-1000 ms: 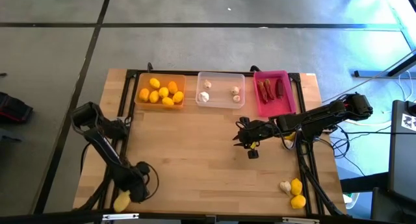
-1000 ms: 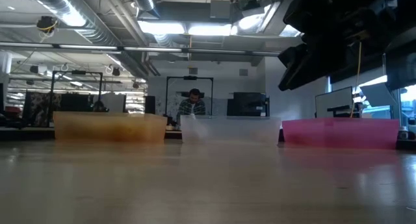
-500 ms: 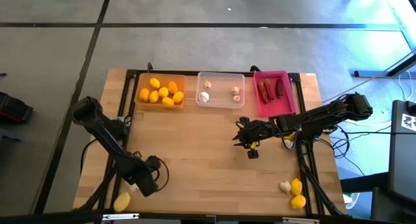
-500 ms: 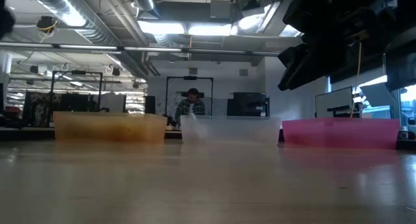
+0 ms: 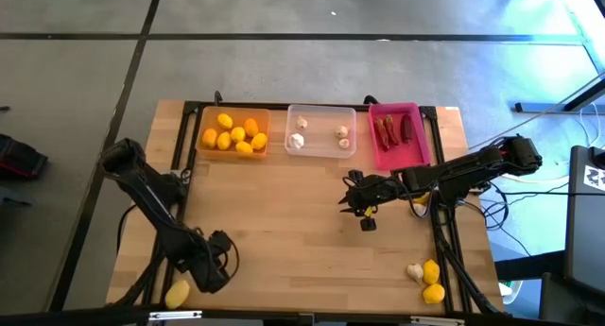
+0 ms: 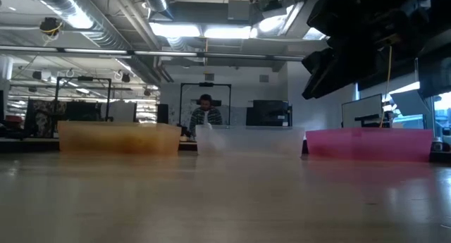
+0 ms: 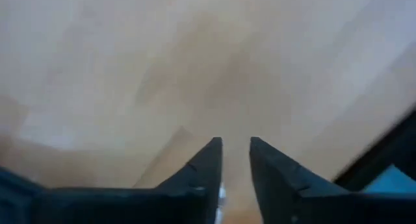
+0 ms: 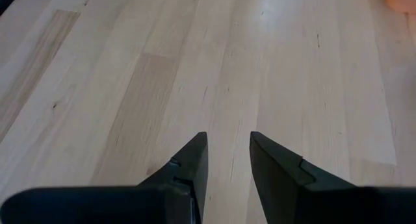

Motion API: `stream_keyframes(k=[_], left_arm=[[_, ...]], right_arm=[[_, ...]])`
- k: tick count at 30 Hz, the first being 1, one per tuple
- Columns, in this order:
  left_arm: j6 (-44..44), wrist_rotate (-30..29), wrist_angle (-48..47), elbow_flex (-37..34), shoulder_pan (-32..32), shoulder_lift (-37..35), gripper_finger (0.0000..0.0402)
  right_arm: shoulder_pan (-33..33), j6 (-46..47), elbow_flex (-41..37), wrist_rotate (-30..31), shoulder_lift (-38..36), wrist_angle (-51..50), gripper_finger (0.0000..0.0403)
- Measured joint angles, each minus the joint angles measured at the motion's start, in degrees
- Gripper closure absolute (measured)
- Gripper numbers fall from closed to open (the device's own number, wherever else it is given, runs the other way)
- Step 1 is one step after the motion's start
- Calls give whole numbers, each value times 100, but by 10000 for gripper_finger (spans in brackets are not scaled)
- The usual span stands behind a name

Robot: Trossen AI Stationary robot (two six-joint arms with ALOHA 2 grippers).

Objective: Sort produce into baskets
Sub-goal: Put the white garlic into the transparent bin

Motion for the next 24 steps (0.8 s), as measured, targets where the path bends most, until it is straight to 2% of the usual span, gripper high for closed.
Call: stream_keyframes(k=[5,10,17,24], left_arm=[[-54,429,73,0,-174,0,254],[-74,479,28,-19,-415,-1,208],[223,429,3,-31,-726,17,195],[-113,408,-303,-33,-977,17,195]], right_arm=[[0,0,0,0,0,0,292],[0,-17,0,0,0,-2,292],[0,-39,0,0,2,-1,292],[0,-39,0,0,0,0,292]])
